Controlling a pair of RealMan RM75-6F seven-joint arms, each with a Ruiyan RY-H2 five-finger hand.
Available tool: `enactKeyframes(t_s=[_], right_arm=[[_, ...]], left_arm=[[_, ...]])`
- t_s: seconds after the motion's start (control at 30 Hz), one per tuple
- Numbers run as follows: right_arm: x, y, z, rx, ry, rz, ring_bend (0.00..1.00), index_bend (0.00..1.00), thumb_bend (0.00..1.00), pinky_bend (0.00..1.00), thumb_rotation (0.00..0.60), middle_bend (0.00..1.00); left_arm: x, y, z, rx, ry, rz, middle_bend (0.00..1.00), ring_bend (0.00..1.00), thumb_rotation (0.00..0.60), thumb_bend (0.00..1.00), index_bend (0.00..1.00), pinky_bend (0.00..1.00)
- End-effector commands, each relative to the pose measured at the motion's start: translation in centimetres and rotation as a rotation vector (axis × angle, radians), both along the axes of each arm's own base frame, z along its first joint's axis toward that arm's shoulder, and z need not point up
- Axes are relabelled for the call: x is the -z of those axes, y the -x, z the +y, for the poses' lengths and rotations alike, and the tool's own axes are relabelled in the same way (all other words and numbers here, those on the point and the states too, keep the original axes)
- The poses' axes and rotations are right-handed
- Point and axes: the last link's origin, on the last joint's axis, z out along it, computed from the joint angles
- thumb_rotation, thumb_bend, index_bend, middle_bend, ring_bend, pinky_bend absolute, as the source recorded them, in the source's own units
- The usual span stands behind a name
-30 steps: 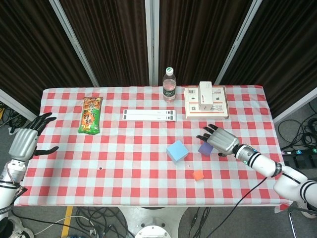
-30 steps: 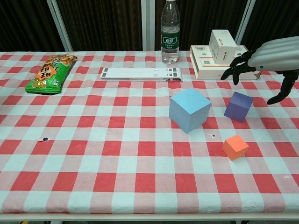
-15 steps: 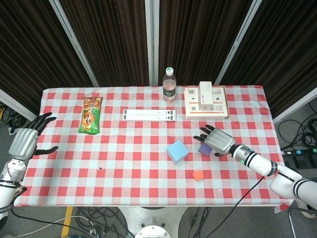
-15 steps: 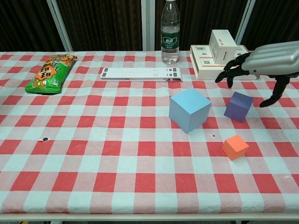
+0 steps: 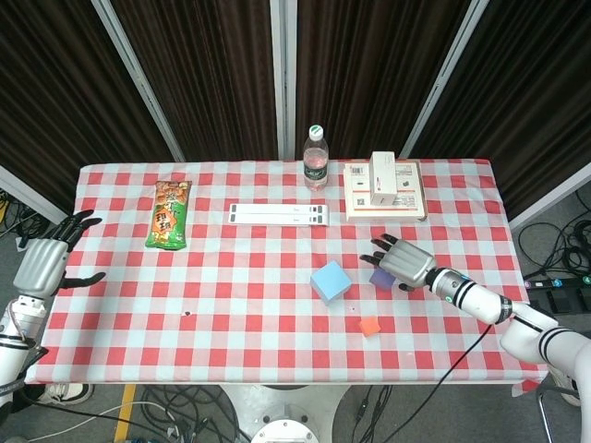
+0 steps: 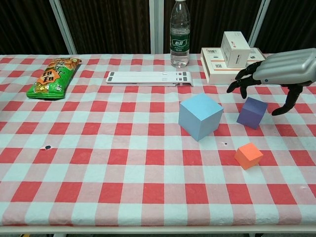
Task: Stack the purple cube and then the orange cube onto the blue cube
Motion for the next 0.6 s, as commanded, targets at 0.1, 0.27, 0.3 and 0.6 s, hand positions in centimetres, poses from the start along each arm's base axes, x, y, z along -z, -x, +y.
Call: enactKeyframes(t_s=[0.1,0.27,0.3,0.6], right_arm=[[-0.3,0.1,-0.4,-0.004,0.005,0.026,0.06,0.11,0.12,0.1,0.6,0.28],[-0.1,0.1,-0.6,-0.004,0.003,0.039,0.05,0.11,0.12,0.1,0.6,0.28],[0.0,0.1,-0.7,-0.004,0.002,0.042,0.05,0.11,0.11,0.1,0.6,0.28],[0.7,-0.5,-0.9,-0.025,-0.009,0.028,0.06,0.11,0.06,0.1,0.6,0.27]], left_arm=[[0.1,0.1,0.1,-0.002,0.002,-0.001,0.22,0.16,0.6,0.0,0.23,0.29],[0.2,0.2,0.3,-0.006,0.001,0.001,0.22,0.16,0.6,0.0,0.24,0.29],[0.2,0.3,0.3,-0.007,0.001,0.001,0.22,0.16,0.6,0.0,0.24,0.29],[0.2,0.7,0.4,-0.021,-0.005,0.0,0.22,0.16,0.6,0.0,0.24,0.29]])
